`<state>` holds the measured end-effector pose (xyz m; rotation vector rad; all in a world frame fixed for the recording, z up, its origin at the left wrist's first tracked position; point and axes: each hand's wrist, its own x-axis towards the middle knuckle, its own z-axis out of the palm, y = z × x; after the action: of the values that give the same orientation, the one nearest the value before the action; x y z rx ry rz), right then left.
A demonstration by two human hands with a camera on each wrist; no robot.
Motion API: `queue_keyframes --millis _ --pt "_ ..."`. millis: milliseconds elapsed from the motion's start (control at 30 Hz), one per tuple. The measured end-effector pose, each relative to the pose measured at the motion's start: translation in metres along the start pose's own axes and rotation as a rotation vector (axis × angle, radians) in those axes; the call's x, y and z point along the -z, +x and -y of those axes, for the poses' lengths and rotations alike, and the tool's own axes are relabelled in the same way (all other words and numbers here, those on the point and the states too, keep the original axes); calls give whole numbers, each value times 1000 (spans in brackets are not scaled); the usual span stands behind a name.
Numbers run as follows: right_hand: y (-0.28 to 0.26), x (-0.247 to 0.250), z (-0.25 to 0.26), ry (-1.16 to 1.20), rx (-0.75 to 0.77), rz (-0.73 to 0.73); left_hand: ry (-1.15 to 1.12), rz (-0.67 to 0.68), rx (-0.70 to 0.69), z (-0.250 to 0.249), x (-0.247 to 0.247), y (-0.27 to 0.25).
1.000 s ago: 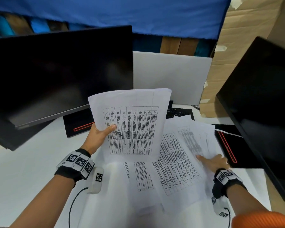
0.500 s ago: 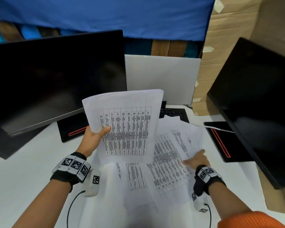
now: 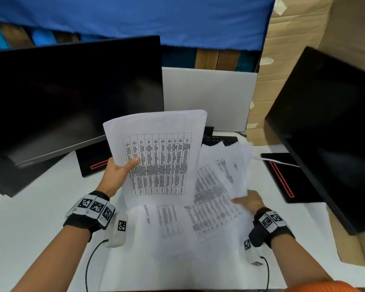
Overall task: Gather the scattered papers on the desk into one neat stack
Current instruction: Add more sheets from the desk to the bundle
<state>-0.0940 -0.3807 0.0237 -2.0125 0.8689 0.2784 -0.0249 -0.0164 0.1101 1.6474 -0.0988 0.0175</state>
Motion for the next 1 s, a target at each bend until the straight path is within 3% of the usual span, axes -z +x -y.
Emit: queue_keyframes --millis 200,500,800,1000 --pt "-11 30 24 -160 237 -150 -14 -26 -6 2 3 -2" --pt "-11 22 32 -187 237 -119 -54 -77 -39 -6 2 4" --pt "-19 62 61 -303 342 -329 -22 -57 -14 -1 -1 8" --pt "-30 83 75 -232 403 -456 -14 -25 8 1 2 14"
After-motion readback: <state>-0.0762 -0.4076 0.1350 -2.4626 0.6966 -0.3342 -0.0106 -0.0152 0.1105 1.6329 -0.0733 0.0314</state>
